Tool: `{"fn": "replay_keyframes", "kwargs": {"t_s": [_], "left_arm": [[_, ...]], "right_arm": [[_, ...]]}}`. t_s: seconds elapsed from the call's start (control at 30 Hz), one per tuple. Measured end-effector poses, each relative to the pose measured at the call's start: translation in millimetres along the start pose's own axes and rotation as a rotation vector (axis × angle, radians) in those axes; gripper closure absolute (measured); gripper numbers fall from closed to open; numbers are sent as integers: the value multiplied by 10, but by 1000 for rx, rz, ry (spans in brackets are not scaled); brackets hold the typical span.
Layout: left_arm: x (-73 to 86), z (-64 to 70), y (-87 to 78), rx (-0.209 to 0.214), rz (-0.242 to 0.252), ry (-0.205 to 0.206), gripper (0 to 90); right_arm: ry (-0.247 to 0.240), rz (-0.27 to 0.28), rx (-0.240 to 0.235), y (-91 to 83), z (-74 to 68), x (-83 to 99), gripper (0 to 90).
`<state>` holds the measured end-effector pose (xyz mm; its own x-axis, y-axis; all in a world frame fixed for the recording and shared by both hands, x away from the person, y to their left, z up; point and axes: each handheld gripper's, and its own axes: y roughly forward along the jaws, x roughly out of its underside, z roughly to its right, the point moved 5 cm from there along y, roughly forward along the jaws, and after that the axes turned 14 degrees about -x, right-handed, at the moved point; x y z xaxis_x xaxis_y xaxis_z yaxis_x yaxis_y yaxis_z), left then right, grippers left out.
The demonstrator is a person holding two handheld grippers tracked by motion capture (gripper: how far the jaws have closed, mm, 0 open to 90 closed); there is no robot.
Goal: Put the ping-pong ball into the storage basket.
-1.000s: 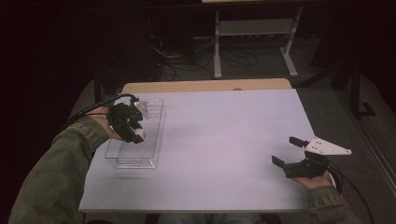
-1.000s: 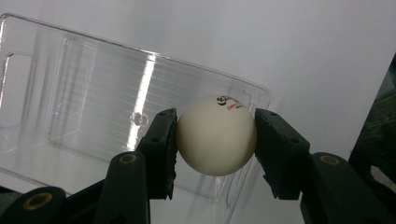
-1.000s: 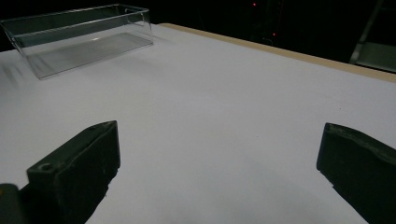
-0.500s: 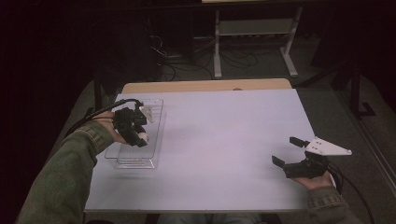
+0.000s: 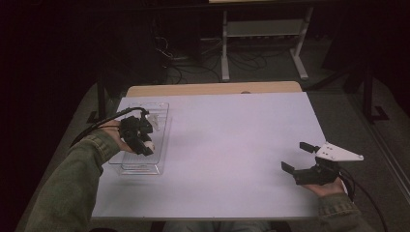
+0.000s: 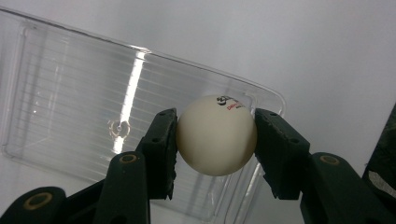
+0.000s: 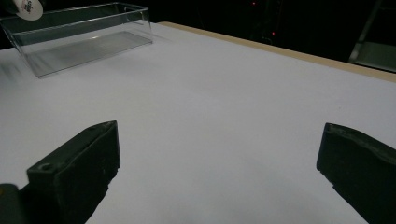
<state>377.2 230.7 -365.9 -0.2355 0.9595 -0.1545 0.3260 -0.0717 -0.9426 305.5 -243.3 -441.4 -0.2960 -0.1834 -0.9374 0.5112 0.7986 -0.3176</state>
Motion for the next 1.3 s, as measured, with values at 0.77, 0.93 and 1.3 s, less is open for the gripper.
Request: {"fn": "replay_keyframes", "kwargs": {"t_s": [0.77, 0.93, 1.3], "left_arm": [[55, 42, 334, 21, -18, 3, 508], [57, 52, 378, 26, -21, -7, 508], [23, 66, 474, 34, -31, -2, 507]], "right_arm": [[4, -10, -5, 13, -9, 13, 0], [3, -13, -5, 17, -11, 18, 0], [5, -20, -6, 27, -20, 25, 0]]}}
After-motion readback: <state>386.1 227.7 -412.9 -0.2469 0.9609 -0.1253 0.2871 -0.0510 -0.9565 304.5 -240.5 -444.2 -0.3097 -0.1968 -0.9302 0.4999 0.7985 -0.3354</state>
